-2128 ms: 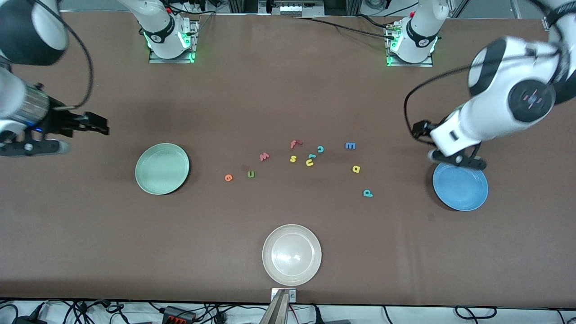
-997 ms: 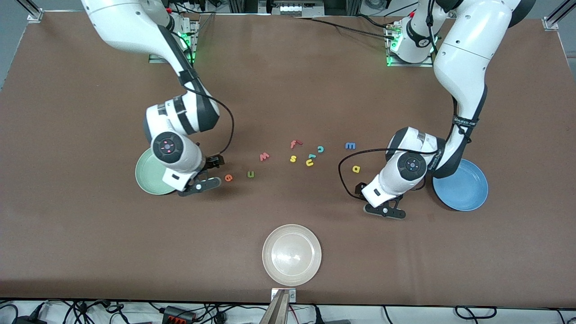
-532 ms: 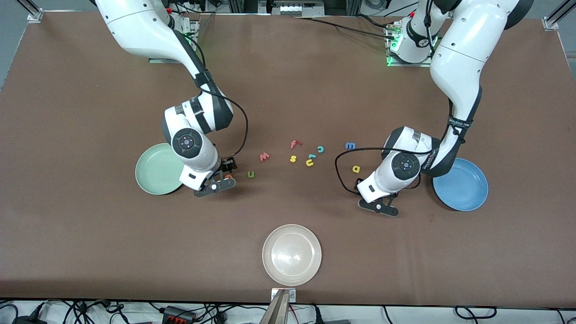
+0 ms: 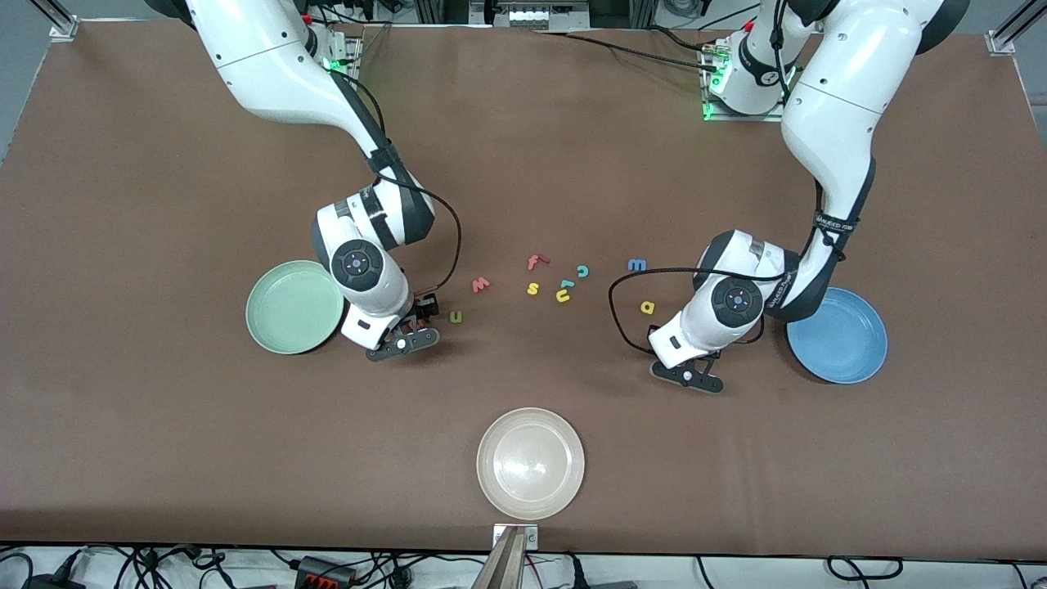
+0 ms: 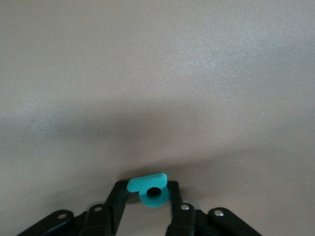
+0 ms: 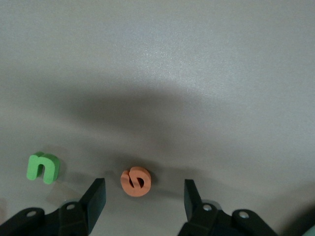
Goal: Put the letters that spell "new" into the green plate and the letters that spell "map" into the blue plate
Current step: 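Lower both grippers and grasp the orange and teal letters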
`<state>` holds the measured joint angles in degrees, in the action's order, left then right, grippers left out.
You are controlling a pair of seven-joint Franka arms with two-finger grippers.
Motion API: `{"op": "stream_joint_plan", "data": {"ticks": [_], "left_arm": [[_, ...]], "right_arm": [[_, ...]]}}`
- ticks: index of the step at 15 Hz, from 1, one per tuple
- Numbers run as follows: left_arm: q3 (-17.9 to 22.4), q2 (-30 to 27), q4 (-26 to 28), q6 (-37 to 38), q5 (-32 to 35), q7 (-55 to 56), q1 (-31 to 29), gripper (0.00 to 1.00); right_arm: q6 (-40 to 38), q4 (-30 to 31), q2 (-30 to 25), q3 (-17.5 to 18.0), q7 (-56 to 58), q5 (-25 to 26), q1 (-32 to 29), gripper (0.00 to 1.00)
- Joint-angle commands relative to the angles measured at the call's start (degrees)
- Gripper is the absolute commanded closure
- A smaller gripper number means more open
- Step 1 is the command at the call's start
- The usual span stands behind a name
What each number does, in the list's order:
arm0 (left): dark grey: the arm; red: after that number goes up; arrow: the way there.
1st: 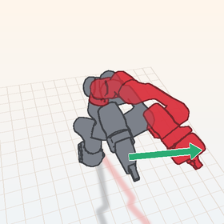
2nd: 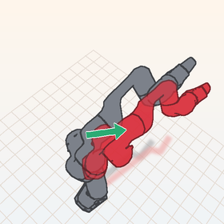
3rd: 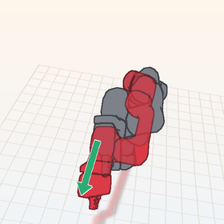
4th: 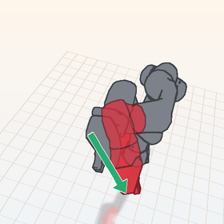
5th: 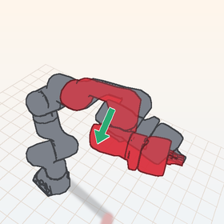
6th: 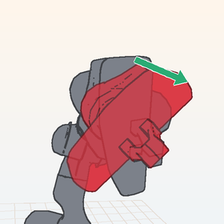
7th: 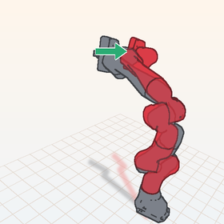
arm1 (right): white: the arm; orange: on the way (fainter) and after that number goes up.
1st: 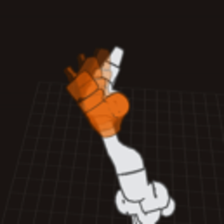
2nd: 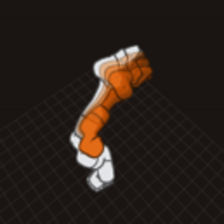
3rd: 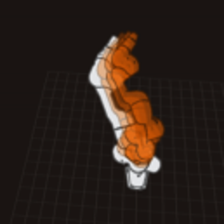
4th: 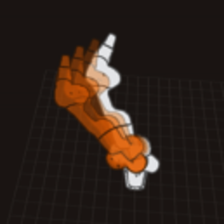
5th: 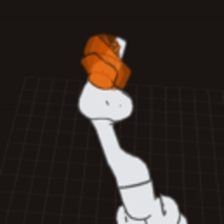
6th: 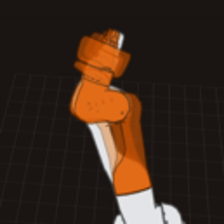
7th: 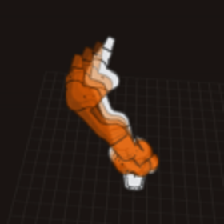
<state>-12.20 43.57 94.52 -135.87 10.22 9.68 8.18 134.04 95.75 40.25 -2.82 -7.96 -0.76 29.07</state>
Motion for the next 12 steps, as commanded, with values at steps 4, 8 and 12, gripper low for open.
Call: {"op": "stream_joint_plan", "data": {"ticks": [4,8,12], "left_arm": [[-0.19,0.29,-0.56,0.08,1.38,-0.71,-0.01,0.87],[-0.19,-0.33,-0.74,0.34,1.29,-2.64,-1.06,0.86],[-0.19,-0.41,-4.06,0.34,0.77,-1.6,-0.71,0.32]], "right_arm": [[1.57,-1.01,1.06,-0.34,-0.92,-0.38,0.81,0.44],[1.84,-1.01,1.41,-0.34,-0.92,-0.47,0.99,0.44],[2.01,-1.01,1.85,-0.34,-0.92,-0.03,1.08,0.46]]}}
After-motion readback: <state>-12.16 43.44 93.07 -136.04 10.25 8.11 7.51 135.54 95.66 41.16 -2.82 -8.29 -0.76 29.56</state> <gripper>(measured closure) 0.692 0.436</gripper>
